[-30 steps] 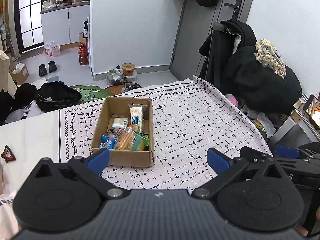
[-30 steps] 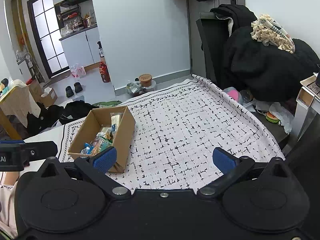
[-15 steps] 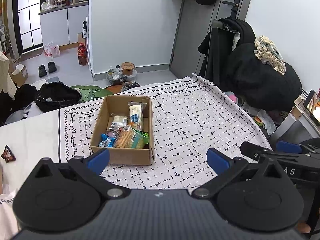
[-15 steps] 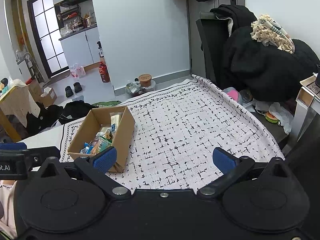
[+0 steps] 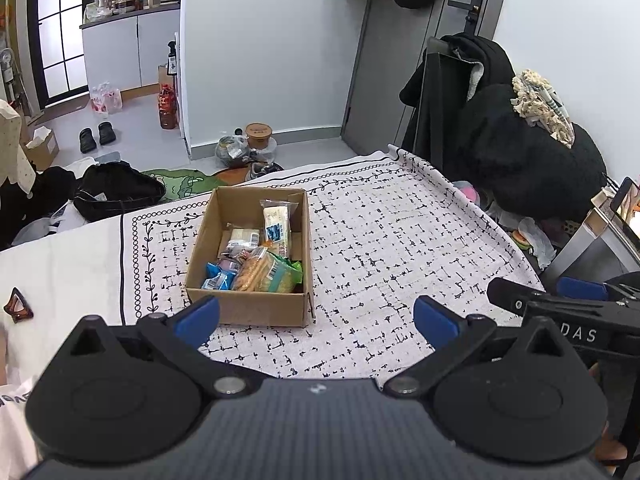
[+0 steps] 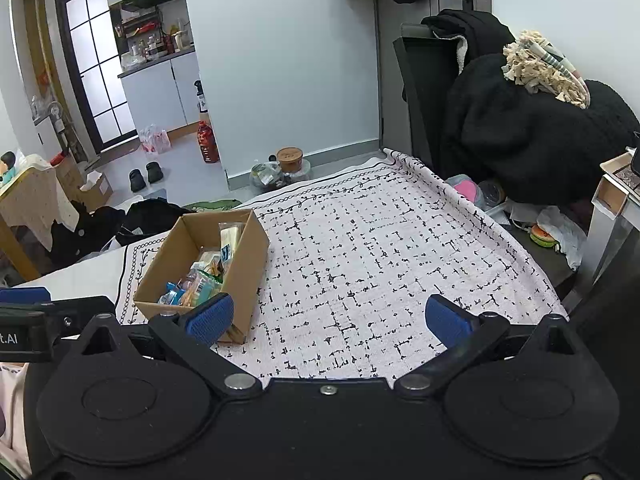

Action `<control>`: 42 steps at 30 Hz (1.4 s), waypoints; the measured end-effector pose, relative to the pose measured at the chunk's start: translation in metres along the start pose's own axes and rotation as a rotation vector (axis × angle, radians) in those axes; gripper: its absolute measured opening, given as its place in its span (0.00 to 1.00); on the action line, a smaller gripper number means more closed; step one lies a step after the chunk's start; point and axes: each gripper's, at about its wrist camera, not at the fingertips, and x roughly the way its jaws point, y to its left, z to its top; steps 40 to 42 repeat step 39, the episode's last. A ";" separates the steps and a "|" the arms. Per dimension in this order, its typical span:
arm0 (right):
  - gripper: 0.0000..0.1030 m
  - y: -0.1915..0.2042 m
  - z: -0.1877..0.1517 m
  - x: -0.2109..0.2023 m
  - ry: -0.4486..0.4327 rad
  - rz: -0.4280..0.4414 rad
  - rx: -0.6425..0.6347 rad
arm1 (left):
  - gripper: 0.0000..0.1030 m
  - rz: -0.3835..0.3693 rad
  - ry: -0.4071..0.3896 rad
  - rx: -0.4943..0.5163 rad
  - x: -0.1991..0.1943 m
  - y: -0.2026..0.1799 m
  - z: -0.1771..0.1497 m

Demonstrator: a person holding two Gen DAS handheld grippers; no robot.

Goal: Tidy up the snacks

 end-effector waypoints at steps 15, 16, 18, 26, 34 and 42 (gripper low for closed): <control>1.00 0.002 0.000 0.000 0.003 -0.001 -0.007 | 1.00 -0.001 0.001 0.008 0.000 0.001 -0.001; 1.00 0.002 0.000 0.001 0.004 0.000 -0.007 | 1.00 -0.001 0.001 0.008 0.000 0.001 -0.001; 1.00 0.002 -0.001 0.000 0.002 0.000 -0.009 | 1.00 -0.002 0.000 0.008 0.000 0.001 -0.001; 1.00 -0.001 0.000 0.001 0.003 -0.002 -0.005 | 1.00 -0.001 0.001 0.009 0.000 0.000 -0.001; 1.00 0.000 -0.002 0.002 0.005 0.001 -0.013 | 1.00 0.000 0.003 0.018 0.001 -0.002 -0.002; 1.00 0.000 -0.002 0.002 0.006 0.000 -0.013 | 1.00 -0.002 0.004 0.023 0.002 -0.003 -0.003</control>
